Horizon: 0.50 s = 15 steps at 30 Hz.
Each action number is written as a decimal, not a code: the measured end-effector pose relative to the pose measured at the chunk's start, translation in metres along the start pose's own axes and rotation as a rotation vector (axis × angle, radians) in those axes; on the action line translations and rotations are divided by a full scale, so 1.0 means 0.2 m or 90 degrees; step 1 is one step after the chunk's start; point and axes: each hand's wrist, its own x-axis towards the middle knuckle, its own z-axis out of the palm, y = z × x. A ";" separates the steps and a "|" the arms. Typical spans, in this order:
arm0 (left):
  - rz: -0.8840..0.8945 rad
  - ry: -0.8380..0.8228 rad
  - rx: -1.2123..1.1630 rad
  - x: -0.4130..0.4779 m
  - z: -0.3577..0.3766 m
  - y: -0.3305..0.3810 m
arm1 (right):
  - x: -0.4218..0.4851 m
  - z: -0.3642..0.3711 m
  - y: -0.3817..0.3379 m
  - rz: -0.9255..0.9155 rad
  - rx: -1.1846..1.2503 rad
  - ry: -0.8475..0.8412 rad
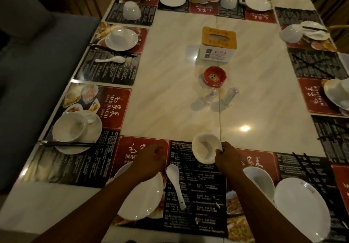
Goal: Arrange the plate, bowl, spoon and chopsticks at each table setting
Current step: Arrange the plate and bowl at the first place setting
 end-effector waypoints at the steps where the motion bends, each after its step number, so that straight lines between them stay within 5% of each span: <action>1: -0.012 0.006 0.001 0.00 0.00 -0.02 | 0.00 0.00 0.00 -0.007 -0.006 0.000; 7: -0.037 0.090 -0.022 -0.05 -0.07 -0.15 | -0.05 -0.08 -0.05 -0.022 -0.068 -0.021; 12: -0.057 0.176 0.011 -0.12 -0.18 -0.34 | -0.18 -0.12 -0.19 -0.218 -0.122 0.137; 15: -0.111 0.223 0.090 -0.17 -0.25 -0.46 | -0.31 -0.02 -0.29 -0.309 -0.108 0.036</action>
